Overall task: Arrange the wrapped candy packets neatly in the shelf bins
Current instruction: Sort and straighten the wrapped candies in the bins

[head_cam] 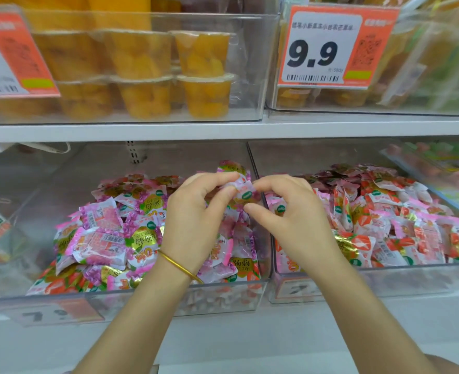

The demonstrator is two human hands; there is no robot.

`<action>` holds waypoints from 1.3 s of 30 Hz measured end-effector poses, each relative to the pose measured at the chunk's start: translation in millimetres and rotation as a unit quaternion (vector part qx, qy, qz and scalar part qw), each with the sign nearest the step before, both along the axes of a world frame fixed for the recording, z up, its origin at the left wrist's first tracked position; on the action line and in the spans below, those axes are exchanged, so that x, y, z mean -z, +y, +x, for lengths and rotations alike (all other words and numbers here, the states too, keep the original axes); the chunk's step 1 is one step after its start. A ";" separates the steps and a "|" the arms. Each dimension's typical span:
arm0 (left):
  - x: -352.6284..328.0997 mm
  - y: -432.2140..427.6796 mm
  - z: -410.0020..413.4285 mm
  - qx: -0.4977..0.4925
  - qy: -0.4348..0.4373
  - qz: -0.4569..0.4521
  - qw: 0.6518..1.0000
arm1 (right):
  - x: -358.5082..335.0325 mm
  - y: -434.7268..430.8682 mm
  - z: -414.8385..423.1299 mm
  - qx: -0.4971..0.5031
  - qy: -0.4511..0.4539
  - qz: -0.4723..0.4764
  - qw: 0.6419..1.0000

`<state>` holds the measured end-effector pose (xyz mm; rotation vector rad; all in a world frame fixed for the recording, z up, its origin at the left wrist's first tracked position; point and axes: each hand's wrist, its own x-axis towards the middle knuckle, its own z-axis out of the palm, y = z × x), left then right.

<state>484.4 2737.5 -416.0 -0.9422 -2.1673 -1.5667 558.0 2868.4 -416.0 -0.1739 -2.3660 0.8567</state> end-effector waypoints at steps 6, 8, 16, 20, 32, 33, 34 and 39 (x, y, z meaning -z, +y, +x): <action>-6.1 1.9 5.5 0.031 -0.197 0.181 0.963 | -9.6 -0.2 1.9 -0.052 0.078 -0.230 0.969; -4.8 2.1 1.6 0.026 -0.258 0.243 0.935 | -12.8 3.9 2.6 -0.064 0.100 -0.343 0.932; -2.9 9.9 5.1 0.070 -0.297 0.234 0.923 | -12.8 14.1 9.3 -0.046 0.014 -0.461 0.886; -3.6 11.7 5.1 0.078 -0.316 0.241 0.914 | -12.0 18.2 8.4 -0.044 0.006 -0.443 0.895; -6.3 13.6 6.3 0.052 -0.298 0.224 0.927 | -16.7 29.4 15.0 -0.159 0.001 -0.548 0.822; -4.9 14.0 5.9 0.048 -0.291 0.216 0.931 | -16.0 29.1 13.8 -0.159 0.006 -0.550 0.820; -4.2 14.7 6.3 0.045 -0.285 0.208 0.935 | -15.0 28.2 12.4 -0.157 0.013 -0.551 0.820; -0.9 21.9 12.1 0.061 -0.293 0.209 0.931 | -7.9 16.3 3.8 -0.108 0.018 -0.518 0.848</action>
